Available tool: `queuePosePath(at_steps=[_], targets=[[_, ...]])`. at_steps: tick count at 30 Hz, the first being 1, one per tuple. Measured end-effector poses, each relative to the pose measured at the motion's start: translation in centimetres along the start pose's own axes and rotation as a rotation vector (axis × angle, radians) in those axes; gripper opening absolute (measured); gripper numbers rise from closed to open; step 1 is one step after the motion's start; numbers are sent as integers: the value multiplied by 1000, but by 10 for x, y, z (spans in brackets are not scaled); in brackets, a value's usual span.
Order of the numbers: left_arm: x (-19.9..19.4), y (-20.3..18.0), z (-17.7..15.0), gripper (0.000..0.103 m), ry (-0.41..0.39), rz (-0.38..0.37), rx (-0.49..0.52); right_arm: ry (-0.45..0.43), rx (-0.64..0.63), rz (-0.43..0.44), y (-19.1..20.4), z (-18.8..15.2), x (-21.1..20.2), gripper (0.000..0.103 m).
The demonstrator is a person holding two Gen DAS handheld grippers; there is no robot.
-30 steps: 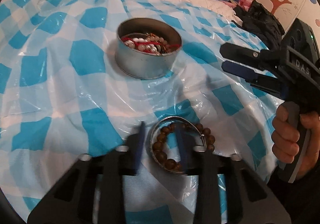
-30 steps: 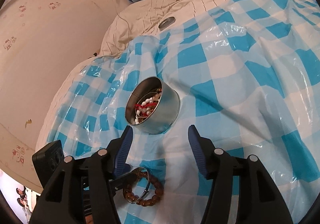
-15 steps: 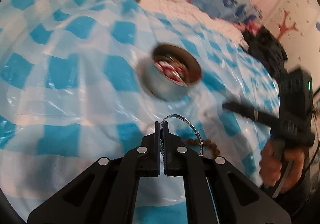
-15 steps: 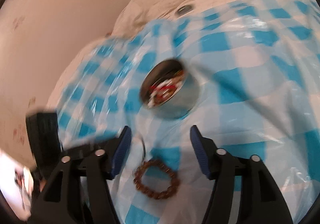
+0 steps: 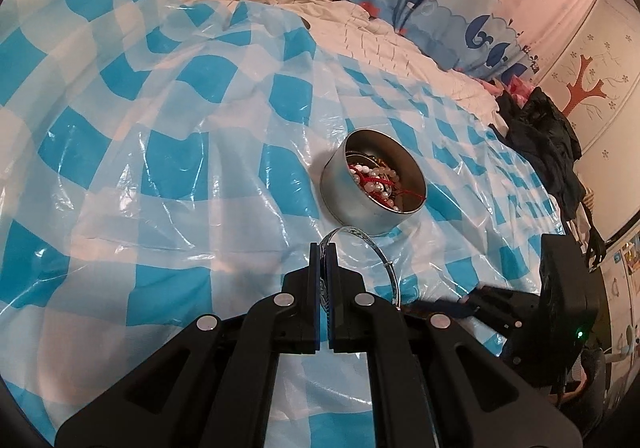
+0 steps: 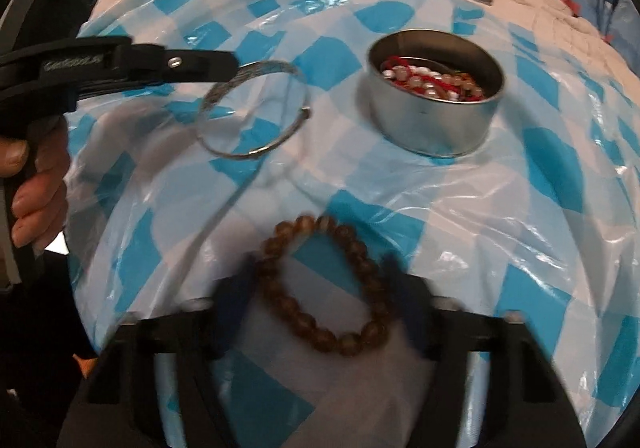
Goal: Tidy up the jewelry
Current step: 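Lift the silver bangle with left tool while right tool grasps brown bead bracelet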
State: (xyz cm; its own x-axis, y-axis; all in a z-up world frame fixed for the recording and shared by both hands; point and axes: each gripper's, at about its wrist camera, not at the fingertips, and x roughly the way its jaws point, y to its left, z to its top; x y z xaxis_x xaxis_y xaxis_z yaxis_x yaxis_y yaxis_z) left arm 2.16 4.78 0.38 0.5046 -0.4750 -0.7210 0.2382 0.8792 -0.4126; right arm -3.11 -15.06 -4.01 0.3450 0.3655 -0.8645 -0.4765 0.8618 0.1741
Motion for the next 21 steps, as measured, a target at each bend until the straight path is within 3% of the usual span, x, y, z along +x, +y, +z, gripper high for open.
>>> queuePosePath(at_steps=[1,4,5,8,14,18,19,20,21], targets=[[0,-1,0,2,-1,0,0,-1,1,6,0,0,0,24],[1,-4,0,2,-3,-3,-1,-28,45,39,-6,1,-3,20],[1,-4,1,2,-4,-4,-2,-55,77,59,-11,2,-8,4],[1,-6,2,2,-10,-8,-5,-150,169,144,-28,9,-27,4],[2,-10,7,2,-19,-18,-8,-278,305,220,-57,13,-51,4],[3,-12,9,2,-24,-21,-11,-273,310,241,-59,13,-55,4],[3,-12,10,2,-25,-22,-13,-241,286,250,-55,14,-51,10],[4,-13,10,2,-26,-23,-13,-197,243,246,-46,13,-45,47],[4,-13,11,2,-27,-23,-14,-179,221,232,-39,12,-42,75]])
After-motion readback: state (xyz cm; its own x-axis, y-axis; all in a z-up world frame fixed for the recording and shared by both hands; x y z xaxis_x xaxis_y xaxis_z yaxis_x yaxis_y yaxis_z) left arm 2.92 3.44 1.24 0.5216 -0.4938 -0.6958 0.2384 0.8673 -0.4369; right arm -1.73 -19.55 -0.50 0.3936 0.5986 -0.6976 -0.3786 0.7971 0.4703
